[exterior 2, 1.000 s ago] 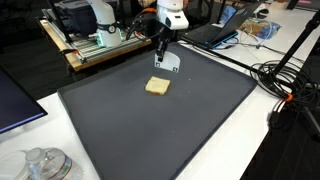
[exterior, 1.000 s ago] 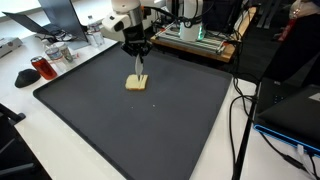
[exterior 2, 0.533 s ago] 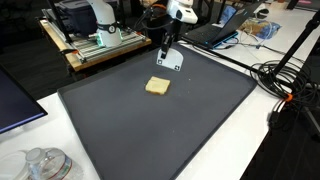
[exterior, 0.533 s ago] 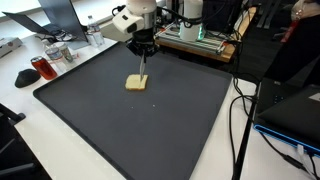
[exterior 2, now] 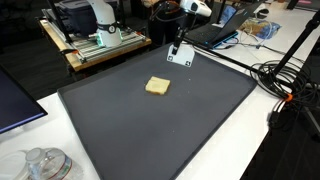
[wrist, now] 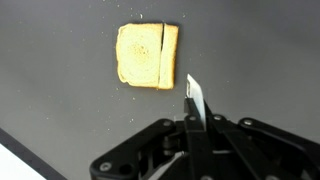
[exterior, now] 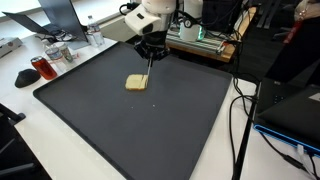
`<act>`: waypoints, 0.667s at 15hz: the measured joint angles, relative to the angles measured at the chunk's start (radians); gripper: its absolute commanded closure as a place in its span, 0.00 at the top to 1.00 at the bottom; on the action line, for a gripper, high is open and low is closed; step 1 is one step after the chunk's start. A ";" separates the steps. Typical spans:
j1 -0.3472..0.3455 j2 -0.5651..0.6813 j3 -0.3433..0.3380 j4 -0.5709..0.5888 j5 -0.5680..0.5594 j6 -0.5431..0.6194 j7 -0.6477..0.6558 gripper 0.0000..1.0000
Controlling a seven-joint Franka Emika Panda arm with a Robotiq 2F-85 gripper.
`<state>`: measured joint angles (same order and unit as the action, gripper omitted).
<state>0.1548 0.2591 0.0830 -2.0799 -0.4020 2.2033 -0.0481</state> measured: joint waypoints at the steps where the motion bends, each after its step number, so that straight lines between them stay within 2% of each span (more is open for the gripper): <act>1: 0.003 0.007 0.003 0.012 0.000 0.001 0.004 0.01; 10: 0.016 0.086 0.005 0.096 -0.002 0.008 0.038 0.01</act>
<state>0.1712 0.3455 0.0883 -1.9843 -0.4038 2.2110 -0.0096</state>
